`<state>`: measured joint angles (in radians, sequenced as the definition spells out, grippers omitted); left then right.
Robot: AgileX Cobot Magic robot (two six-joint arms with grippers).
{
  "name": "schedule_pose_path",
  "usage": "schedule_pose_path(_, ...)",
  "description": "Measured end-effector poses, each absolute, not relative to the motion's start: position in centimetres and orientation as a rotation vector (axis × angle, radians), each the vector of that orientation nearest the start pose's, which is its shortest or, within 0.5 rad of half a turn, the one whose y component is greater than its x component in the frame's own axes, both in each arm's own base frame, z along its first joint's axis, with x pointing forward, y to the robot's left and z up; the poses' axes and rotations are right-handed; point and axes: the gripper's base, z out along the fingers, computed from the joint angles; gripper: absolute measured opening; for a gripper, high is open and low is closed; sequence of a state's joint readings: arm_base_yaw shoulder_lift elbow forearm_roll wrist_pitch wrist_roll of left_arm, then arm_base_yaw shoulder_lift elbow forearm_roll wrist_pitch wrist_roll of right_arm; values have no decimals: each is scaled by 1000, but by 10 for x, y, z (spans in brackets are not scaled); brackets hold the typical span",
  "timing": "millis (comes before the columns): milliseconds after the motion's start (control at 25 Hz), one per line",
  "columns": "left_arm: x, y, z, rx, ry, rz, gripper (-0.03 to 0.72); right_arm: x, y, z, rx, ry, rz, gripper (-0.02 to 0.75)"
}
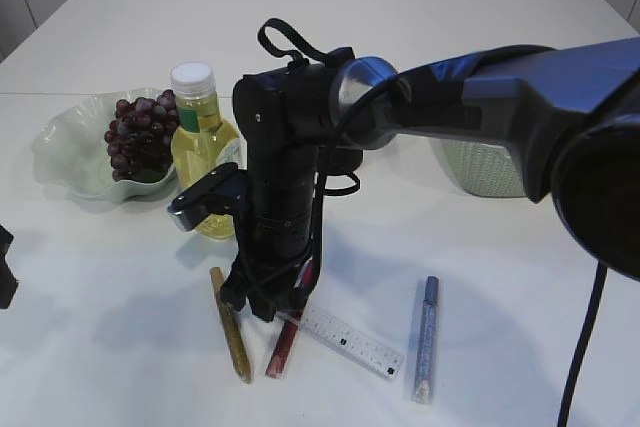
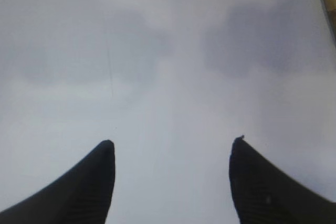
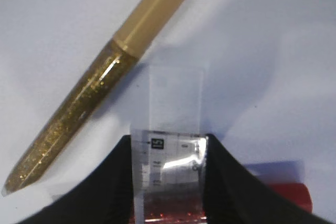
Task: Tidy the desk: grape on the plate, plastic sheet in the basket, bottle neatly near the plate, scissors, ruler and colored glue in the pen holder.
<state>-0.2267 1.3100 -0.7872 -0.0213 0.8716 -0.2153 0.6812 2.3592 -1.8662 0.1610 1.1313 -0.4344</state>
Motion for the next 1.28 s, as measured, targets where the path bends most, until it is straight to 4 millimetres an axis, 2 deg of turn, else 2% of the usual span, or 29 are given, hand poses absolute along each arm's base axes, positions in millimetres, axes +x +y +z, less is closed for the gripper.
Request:
schedule_pose_path(400,219,-52,232,7,2884,-109,498,357,306,129,-1555,2692,235,300)
schedule_pose_path(600,219,-52,232,10,2884,-109,498,355,305,152,-1542,2660,243,300)
schedule_pose_path(760,219,-52,232,14,2884,-106,498,357,296,177,-1509,2646,251,300)
schedule_pose_path(880,219,-52,232,14,2885,-106,498,363,281,202,-1428,2641,300,300)
schedule_pose_path(1000,219,-52,232,14,2887,-105,498,373,256,234,-1273,2637,422,300)
schedule_pose_path(1280,218,-52,232,15,2894,-103,498,402,181,299,-878,2488,829,300)
